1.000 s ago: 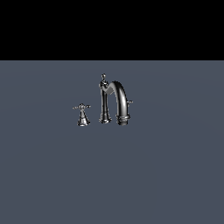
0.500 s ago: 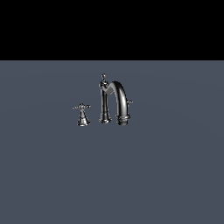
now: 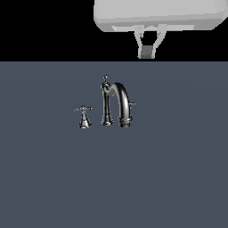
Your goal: Turn on the faucet by rotating a designated handle.
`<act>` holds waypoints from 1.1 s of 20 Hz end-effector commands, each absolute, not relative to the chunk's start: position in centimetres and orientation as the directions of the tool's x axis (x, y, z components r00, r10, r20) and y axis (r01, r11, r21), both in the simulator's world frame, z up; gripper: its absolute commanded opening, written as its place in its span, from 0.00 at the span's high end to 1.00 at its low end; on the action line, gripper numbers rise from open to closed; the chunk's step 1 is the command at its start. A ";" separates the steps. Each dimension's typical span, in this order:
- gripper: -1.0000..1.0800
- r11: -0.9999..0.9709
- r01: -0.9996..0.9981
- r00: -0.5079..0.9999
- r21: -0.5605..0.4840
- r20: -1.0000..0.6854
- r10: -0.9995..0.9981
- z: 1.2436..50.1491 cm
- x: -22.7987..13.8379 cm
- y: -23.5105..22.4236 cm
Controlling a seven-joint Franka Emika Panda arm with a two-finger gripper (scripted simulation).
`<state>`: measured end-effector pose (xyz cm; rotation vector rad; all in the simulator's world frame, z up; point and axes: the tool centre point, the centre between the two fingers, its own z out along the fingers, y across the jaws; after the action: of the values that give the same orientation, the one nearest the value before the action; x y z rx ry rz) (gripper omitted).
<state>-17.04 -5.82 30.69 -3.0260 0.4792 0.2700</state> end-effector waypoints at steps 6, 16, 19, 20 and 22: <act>0.85 -0.861 -0.503 0.864 -0.079 -0.084 -0.497 25.8 -7.4 -7.2; 0.16 -0.717 -0.689 0.723 -0.106 -0.042 -0.689 14.7 -1.1 -9.0; 0.30 -0.703 -0.707 0.704 -0.072 0.023 -0.710 13.5 1.5 -10.6; 0.30 -0.700 -0.711 0.701 -0.071 0.023 -0.713 13.5 1.4 -10.9; 0.36 -0.806 -0.589 0.803 -0.055 0.071 -0.592 11.6 3.8 -9.4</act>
<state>2.29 -10.55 12.77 -2.8991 1.0783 -0.0998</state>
